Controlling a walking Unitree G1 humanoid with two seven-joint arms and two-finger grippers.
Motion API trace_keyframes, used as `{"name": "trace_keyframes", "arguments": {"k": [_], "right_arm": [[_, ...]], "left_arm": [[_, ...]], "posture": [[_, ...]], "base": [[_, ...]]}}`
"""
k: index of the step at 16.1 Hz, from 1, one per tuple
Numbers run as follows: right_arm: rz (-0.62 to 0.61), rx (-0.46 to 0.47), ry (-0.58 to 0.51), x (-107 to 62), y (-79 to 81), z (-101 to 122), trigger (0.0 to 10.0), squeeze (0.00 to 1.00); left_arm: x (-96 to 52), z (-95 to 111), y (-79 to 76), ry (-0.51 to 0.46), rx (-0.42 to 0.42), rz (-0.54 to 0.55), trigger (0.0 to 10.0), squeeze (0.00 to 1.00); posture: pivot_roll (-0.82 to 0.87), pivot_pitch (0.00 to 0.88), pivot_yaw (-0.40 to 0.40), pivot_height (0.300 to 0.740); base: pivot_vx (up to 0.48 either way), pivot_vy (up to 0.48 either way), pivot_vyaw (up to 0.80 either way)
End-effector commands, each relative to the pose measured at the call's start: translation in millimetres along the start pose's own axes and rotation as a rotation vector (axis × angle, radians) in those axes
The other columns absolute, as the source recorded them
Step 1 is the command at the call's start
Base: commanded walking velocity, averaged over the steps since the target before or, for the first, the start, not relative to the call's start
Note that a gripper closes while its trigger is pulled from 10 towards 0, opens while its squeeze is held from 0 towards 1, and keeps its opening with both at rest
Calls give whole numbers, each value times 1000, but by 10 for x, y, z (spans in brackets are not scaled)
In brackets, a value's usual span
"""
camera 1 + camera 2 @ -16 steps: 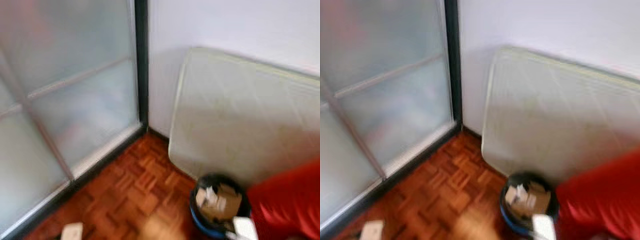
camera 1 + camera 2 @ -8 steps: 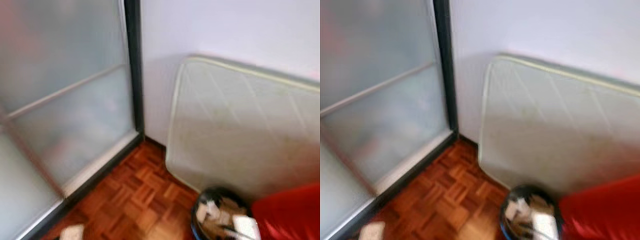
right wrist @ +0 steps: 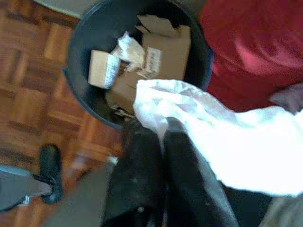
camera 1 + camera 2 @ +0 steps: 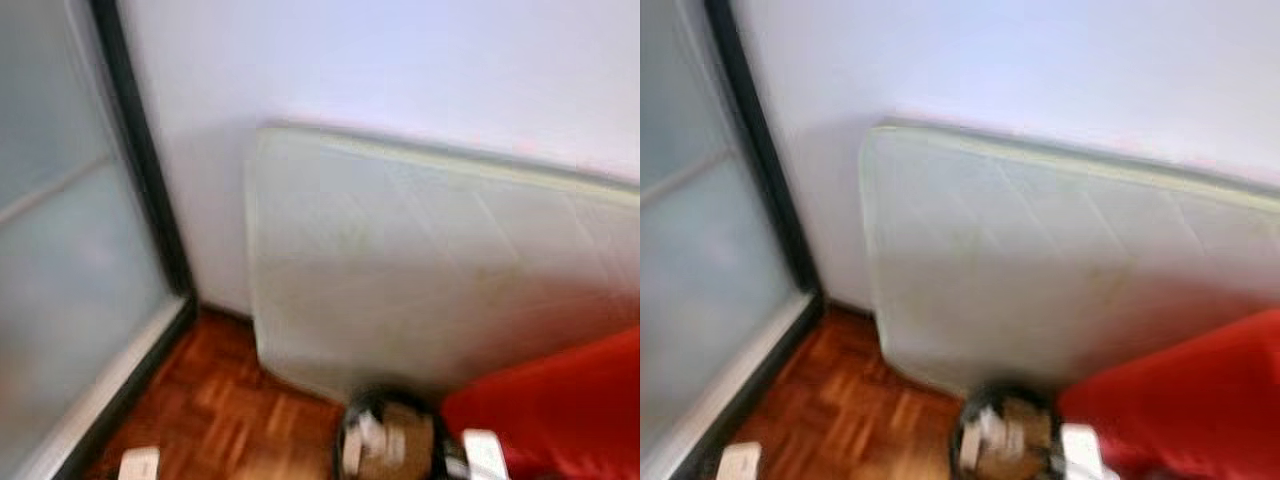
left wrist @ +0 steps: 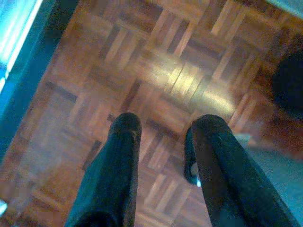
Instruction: Clean up the room
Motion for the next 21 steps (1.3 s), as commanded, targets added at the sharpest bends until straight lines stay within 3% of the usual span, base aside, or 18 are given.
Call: {"name": "trace_keyframes", "arguments": {"k": [1, 13, 16, 20, 21], "right_arm": [[-27, 4, -14, -18, -106, 41, 10000, 0], [-42, 20, -41, -22, -110, 43, 10000, 0], [-56, 51, -114, -32, -129, 104, 10000, 0], [48, -21, -217, -48, -53, 219, 10000, 0], [61, -20, -235, -53, -43, 236, 10000, 0]], "left_arm": [[1, -37, -53, 16, -3, -11, 10000, 0], [-4, -42, -55, 1, 9, -2, 10000, 0], [-10, 19, -45, -72, 2, 31, 10000, 0], [-40, 125, -38, -207, -30, 29, 10000, 0], [16, 673, -179, -348, -24, 6, 10000, 0]], "posture": [[18, 0, -21, 740], [24, 0, -2, 740], [30, 0, -10, 740], [15, 0, -8, 740], [15, 0, -7, 740]], "base": [[0, 0, 0], [0, 0, 0], [0, 0, 0], [0, 0, 0], [0, 0, 0]]}}
Point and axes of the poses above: a point about 5 cm out from each wrist's last joint towards the gripper, its own x axis pointing out of the wrist towards the gripper, its own z axis along the axis of the wrist's last joint, y = z × x, the point moved 1 cm from there along x, pointing out of the wrist towards the gripper, and after that the axes turned 1 degree about x, right-handed, at the moved point
